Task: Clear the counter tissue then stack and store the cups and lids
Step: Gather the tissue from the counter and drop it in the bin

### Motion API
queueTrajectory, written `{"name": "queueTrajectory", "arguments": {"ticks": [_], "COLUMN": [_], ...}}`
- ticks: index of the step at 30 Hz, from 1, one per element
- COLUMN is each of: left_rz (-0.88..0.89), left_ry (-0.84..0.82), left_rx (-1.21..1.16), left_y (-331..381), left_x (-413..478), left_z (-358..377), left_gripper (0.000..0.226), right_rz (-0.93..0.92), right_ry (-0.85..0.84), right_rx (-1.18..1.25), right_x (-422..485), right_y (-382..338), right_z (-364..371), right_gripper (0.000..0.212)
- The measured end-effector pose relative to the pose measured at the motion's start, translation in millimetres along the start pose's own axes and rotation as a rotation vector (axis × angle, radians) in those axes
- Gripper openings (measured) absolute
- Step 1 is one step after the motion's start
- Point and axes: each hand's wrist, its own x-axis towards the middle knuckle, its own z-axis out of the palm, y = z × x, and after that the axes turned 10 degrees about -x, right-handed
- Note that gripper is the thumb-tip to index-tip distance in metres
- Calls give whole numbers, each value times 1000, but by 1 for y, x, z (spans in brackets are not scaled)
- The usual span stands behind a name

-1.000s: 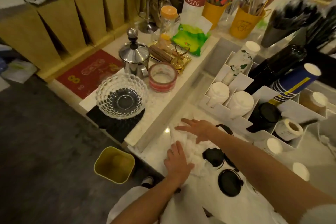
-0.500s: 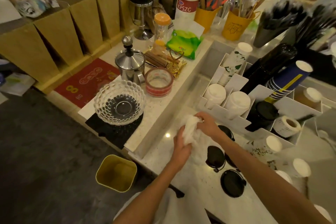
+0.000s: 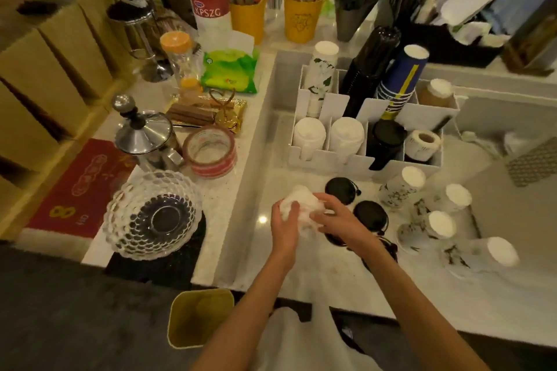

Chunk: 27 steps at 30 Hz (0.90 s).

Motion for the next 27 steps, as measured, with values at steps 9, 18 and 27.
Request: {"name": "queueTrajectory", "arguments": {"ticks": [9, 18, 27], "left_rz": [-556, -693, -384], "left_ry": [-215, -493, 189], "left_rx": [-363, -227, -139], "left_y": [-1, -36, -33], "left_x": [-40, -123, -205], "left_z": [-7, -98, -239], "left_gripper": [34, 63, 43], "right_rz": [-6, 9, -97], "right_ry": [170, 361, -512], "right_rx": [126, -210, -267], "right_x": [-92, -151, -173], "right_y": [36, 91, 81], "right_z": [28, 59, 206], "right_gripper": [56, 14, 39]}}
